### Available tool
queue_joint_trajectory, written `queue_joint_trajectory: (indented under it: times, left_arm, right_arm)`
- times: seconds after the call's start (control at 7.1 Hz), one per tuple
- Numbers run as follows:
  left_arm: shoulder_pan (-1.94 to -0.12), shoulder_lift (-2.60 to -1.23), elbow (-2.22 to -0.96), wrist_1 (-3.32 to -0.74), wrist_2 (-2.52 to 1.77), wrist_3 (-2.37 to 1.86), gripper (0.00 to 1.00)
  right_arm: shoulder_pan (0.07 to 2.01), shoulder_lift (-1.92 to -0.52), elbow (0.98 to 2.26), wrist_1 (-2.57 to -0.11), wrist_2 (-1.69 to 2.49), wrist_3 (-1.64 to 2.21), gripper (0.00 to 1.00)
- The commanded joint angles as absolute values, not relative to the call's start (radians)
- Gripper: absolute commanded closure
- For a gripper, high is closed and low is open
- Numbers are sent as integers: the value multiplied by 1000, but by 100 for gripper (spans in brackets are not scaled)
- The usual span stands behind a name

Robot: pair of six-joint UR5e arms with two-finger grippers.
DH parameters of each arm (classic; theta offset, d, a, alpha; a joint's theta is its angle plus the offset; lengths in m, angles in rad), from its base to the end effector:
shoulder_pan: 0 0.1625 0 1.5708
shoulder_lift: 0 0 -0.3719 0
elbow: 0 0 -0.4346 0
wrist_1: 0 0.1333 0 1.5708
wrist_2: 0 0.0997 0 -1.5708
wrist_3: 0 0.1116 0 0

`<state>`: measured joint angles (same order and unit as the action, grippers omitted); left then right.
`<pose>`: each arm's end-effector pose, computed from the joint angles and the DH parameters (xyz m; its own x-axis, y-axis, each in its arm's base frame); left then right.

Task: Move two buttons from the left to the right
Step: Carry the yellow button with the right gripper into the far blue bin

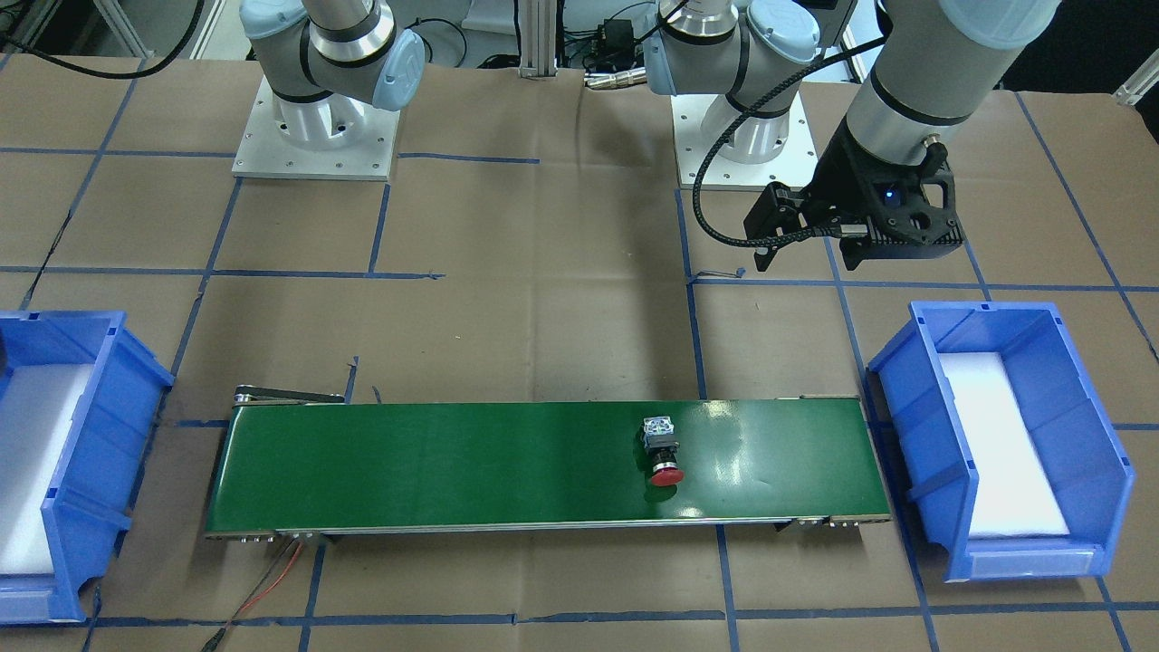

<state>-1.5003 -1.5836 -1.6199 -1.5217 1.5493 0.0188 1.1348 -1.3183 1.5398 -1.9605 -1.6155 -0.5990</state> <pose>-0.0976 -0.5450 0.3946 -0.9984 -0.0519 0.0217 -0.0517 0.9986 0.0124 -0.1514 -0.6287 0.3339 -0.9800 -0.1498 0.1308 -0.1649 0.9798 -0.1134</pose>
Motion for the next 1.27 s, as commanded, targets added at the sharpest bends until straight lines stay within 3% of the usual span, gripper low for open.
queue_joint_trajectory:
  times: [0.0,0.28,1.13]
  left_arm:
    - [-1500,-1583,-1620,-1522,1549,18,0]
    - [-1500,-1583,-1620,-1522,1549,18,0]
    - [-1500,-1585,-1620,-1522,1549,18,0]
  right_arm:
    - [1047,-1312,1670,-2120,-1586,-696,97]
    - [990,-1287,1825,-2288,-1517,-726,97]
    - [986,-1192,1852,-2289,-1520,-747,96]
